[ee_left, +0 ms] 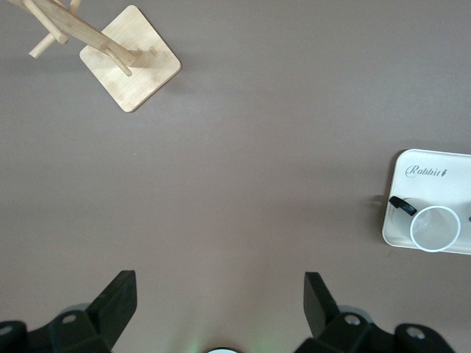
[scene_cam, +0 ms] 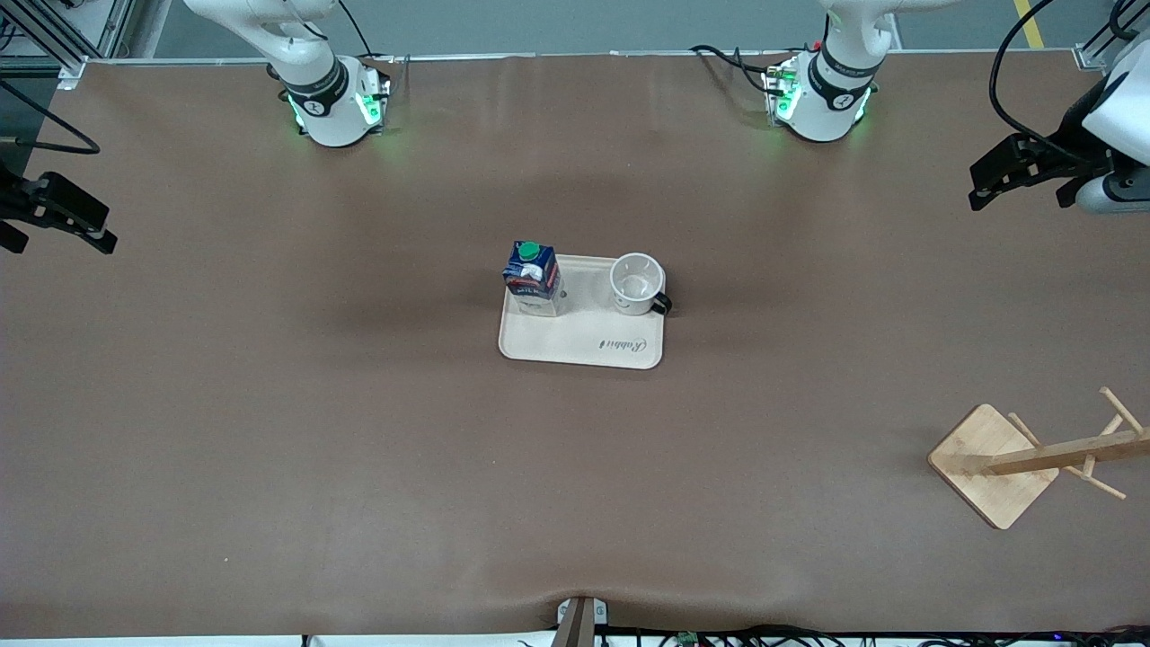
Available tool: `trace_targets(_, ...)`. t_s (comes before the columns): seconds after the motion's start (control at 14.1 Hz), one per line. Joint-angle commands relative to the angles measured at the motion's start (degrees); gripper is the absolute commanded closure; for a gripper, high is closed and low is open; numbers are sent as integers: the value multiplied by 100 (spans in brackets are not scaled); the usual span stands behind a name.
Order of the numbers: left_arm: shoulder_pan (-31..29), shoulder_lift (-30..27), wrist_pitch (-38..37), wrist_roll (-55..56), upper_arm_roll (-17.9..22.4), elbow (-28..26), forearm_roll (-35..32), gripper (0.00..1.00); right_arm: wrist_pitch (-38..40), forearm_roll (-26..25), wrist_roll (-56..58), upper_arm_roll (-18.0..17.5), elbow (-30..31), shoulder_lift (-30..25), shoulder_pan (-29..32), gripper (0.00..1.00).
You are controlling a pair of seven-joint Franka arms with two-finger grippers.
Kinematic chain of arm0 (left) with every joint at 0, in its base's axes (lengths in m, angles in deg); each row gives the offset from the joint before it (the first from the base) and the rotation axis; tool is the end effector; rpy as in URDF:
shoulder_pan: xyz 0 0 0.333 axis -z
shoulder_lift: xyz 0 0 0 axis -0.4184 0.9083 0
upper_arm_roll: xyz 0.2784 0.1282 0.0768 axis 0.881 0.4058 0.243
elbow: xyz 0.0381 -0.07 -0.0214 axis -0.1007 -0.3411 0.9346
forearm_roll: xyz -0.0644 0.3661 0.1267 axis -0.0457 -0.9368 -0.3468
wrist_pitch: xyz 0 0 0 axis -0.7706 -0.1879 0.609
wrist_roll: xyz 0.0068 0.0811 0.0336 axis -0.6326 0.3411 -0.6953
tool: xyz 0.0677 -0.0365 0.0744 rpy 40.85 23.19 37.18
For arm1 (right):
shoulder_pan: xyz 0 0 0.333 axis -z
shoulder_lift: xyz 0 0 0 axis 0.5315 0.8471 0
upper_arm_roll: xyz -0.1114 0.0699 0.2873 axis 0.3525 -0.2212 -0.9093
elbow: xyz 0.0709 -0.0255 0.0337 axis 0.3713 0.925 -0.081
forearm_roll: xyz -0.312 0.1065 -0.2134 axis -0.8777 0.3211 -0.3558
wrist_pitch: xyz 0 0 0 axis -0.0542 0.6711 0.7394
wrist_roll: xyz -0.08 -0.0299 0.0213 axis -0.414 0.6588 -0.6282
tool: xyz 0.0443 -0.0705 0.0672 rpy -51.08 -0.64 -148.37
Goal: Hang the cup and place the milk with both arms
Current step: 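Move the left gripper from rest toward the white mug on the tray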
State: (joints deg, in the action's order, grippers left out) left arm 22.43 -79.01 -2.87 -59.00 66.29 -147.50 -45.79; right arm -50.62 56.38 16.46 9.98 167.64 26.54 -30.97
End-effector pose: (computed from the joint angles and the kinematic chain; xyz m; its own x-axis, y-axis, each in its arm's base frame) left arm 0.5248 -0.0544 0.6623 0.9999 0.0095 -0.0053 0.0094 -0.9996 -0.0274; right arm 0.5606 -0.0009 0.6764 0.9964 -0.0136 0.0838 -0.0147 -0.9998 0.0134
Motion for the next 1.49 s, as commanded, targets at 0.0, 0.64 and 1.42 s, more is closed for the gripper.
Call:
trace_targets(0.0,19,53,-62,-77,1,132,162,0,81,80,-74,-7,-75,-11,0,0)
trace_targets(0.64,134,439,8,782,-622,291,197,0,81,63,-83,20,-75,-2,9,0)
trace_targets(1.42,134,492,2370,3736,-2275,-1702,109,0,81,71,-91,37,-75,-2,18,0)
